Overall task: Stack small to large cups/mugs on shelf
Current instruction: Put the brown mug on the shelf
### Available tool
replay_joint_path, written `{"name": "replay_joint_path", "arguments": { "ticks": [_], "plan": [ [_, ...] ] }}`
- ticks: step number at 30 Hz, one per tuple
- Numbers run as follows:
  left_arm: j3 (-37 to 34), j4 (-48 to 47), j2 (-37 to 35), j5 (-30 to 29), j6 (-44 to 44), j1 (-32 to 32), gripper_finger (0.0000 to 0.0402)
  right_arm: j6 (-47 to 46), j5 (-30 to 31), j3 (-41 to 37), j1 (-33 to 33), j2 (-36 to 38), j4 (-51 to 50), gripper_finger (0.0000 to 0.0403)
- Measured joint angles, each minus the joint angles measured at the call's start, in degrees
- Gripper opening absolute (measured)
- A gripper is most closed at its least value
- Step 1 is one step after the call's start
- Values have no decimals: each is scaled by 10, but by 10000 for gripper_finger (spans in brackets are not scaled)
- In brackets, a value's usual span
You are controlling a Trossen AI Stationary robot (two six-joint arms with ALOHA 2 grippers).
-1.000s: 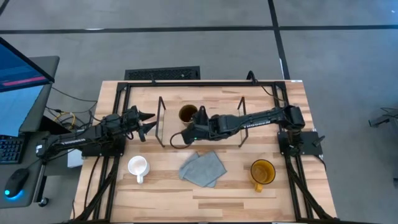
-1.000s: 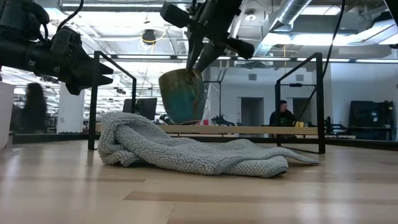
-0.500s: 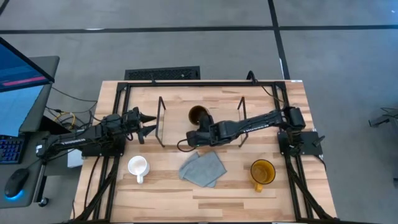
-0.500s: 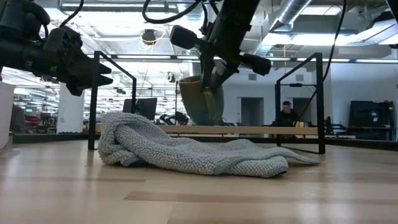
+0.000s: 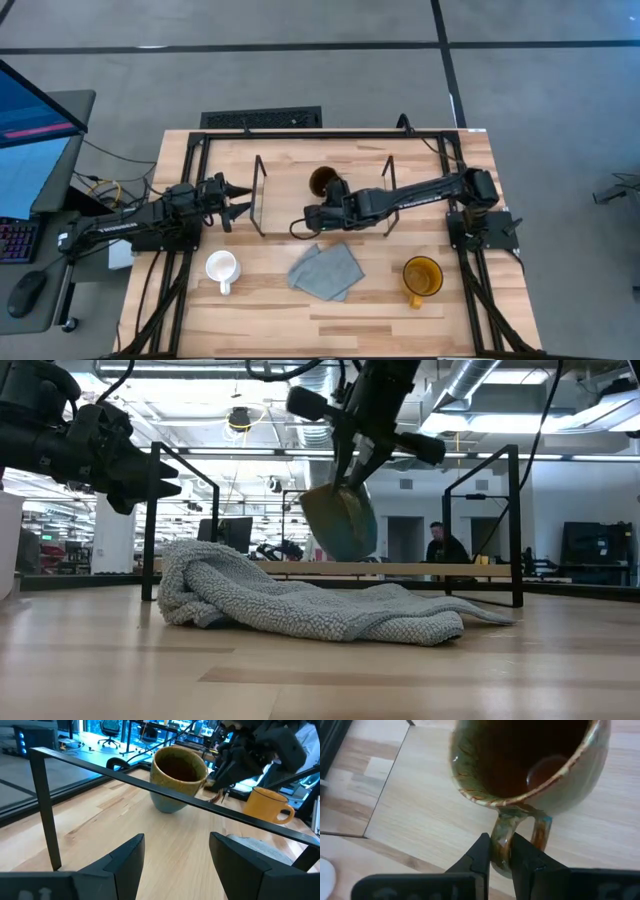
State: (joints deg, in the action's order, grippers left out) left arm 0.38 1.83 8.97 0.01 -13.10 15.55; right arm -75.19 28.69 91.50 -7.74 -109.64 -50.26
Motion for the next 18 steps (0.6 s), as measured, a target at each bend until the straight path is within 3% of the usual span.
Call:
{"name": "replay_joint_path", "arguments": {
  "ticks": [18],
  "plan": [
    [0, 0, 0, 0, 0, 0, 215, -29, -4, 0, 0, 25, 13, 63]
  ]
}}
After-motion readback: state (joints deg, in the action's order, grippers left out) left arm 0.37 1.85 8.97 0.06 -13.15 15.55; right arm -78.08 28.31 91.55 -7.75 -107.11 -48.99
